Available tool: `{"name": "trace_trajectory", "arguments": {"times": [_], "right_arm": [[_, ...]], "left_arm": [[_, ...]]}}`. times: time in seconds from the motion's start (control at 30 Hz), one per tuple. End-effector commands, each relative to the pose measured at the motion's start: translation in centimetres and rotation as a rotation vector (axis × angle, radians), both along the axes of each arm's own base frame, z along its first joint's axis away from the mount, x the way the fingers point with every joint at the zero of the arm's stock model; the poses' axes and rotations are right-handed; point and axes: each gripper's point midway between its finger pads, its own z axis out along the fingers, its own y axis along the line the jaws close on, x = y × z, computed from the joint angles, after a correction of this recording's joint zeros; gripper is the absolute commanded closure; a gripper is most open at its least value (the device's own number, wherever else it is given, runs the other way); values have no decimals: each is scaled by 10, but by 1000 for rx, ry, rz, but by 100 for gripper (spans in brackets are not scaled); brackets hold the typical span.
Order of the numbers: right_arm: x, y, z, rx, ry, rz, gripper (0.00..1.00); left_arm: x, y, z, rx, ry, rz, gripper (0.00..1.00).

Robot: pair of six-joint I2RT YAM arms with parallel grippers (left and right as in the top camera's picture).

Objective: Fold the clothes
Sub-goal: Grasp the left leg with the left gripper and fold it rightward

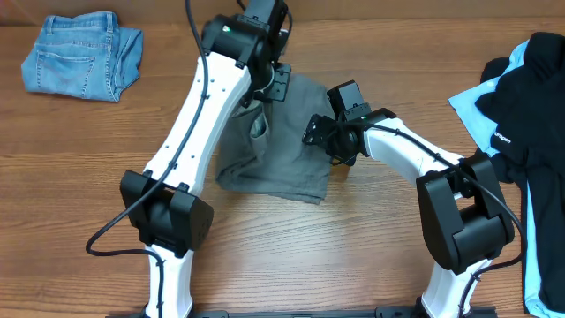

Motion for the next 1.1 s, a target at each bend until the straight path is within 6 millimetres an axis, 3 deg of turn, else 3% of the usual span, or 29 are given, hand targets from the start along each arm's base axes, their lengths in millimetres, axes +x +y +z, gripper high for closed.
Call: {"name": "trace_trajectory", "arguments": {"times": [0.0, 0.23, 0.5, 0.57, 0.63, 0.73, 0.77, 0.87, 1.07], "right_arm": [[-6, -10, -16, -12, 55, -16, 7], [-4, -27, -16, 21, 85, -35, 7], [-2, -35, -16, 19, 89, -53, 2], [-2, -35, -16, 19, 89, -54, 1], [-1, -35, -16, 20, 88, -54, 1], [0, -39, -15, 20, 89, -64, 0], [0, -41, -14, 24, 91, -69, 0], [3, -55, -1, 43, 88, -106, 0], [13, -91, 46, 67, 4, -185, 0]], "left_arm": [[-4, -10, -14, -19, 23, -9, 95], [0, -25, -40, -73, 28, -72, 96], [-7, -41, -53, -145, 57, -143, 92], [-9, -41, -56, -141, 63, -146, 82], [-11, -40, -59, -138, 72, -148, 49], [-11, -40, -59, -136, 70, -153, 36], [-11, -41, -58, -137, 67, -155, 21], [-4, -35, -51, -136, 48, -141, 14], [9, 4, -38, -132, 49, -57, 13]]}}
